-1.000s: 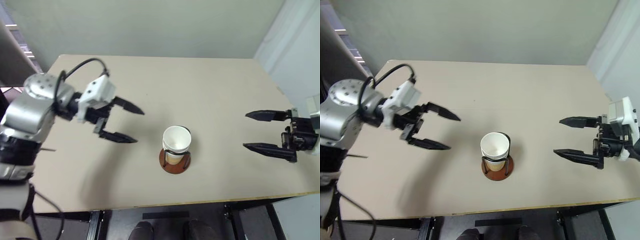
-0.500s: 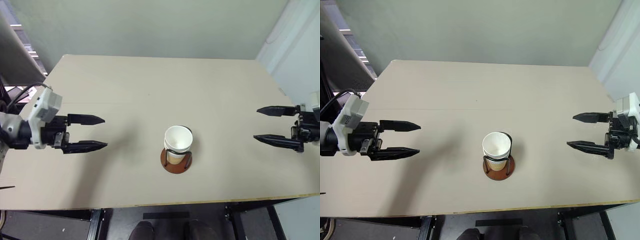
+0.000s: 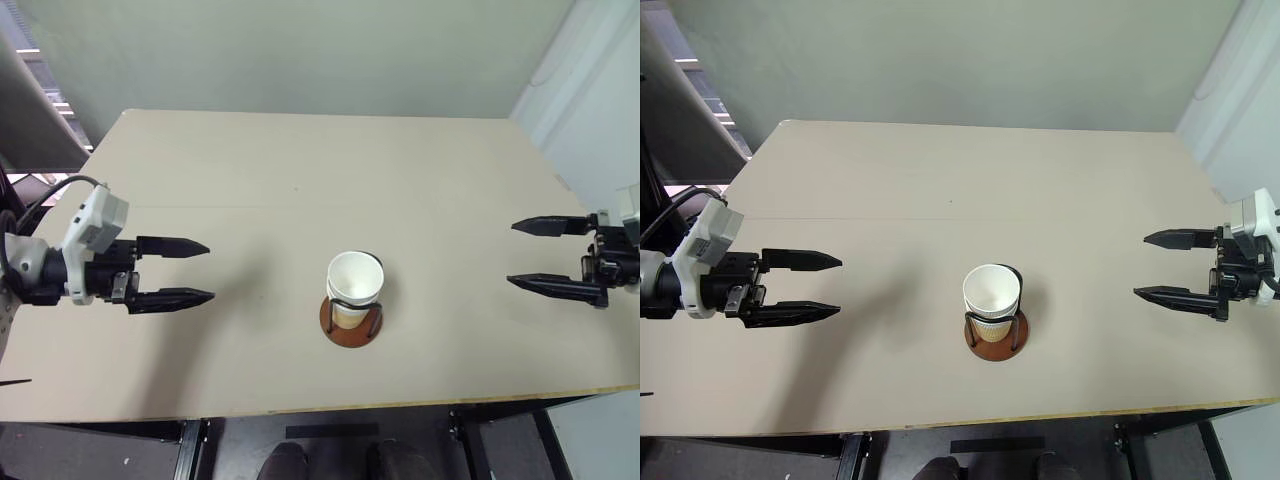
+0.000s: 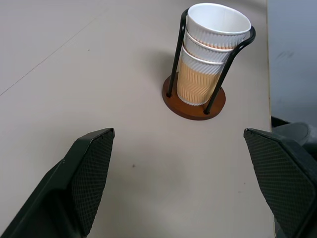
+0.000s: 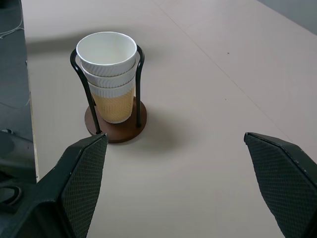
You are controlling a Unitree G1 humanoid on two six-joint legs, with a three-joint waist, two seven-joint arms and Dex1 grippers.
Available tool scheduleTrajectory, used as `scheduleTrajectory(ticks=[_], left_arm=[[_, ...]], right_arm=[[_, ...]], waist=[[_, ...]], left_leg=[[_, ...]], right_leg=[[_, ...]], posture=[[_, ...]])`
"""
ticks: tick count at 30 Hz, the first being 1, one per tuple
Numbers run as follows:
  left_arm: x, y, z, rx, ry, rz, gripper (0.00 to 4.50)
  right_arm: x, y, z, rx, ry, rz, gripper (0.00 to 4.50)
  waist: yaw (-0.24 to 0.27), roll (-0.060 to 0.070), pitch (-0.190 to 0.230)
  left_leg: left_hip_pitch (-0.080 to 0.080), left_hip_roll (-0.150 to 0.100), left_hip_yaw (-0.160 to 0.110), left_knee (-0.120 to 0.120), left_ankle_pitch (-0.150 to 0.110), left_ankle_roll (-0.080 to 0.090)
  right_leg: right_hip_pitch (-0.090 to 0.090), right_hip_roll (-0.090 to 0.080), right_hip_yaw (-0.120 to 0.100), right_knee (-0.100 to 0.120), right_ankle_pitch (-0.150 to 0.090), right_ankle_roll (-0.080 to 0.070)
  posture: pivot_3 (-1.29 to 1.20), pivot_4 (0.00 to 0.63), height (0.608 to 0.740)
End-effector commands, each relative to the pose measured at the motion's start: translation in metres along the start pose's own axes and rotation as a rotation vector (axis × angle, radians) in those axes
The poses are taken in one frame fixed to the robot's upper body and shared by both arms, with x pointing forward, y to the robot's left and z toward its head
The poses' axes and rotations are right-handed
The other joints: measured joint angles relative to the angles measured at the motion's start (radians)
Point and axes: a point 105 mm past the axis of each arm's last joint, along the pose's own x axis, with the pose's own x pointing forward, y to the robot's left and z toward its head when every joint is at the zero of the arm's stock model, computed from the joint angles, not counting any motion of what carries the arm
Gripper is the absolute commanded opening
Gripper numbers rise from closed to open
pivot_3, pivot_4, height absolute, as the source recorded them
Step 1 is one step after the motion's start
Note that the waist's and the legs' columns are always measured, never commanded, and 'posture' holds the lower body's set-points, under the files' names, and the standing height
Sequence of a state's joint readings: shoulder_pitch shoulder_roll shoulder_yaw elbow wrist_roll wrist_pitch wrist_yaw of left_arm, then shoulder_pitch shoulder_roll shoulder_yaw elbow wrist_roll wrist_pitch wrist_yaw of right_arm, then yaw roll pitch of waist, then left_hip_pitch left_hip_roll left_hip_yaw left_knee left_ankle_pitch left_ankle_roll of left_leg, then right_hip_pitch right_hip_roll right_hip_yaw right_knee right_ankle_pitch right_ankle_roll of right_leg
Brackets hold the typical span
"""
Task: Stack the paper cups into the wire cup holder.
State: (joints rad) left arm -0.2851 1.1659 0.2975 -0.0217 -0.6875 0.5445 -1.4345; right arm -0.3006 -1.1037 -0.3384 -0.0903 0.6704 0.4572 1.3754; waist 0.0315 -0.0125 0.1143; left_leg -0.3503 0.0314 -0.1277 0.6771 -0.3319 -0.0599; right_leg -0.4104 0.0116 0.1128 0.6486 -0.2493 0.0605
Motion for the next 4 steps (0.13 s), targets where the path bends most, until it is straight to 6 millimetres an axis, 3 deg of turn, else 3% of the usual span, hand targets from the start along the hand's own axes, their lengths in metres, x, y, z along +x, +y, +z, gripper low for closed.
scheduleTrajectory(ticks=[1, 4], left_arm=[[-0.0046, -0.0003, 0.0059, 0.034, -0.006, 0.02, 4.48], [-0.0032, -0.0004, 0.0032, 0.03, 0.002, 0.023, 4.48]], right_arm=[[-0.0018, -0.0003, 0.011, -0.039, -0.016, -0.004, 4.5], [-0.0007, -0.0013, 0.0114, -0.039, -0.015, 0.003, 4.5]], waist=[[0.0, 0.0, 0.0], [0.0, 0.0, 0.0]], left_leg=[[0.0, 0.0, 0.0, 0.0, 0.0, 0.0], [0.0, 0.0, 0.0, 0.0, 0.0, 0.0]], right_leg=[[0.0, 0.0, 0.0, 0.0, 0.0, 0.0], [0.0, 0.0, 0.0, 0.0, 0.0, 0.0]], posture=[[0.0, 0.15, 0.74], [0.0, 0.15, 0.74]])
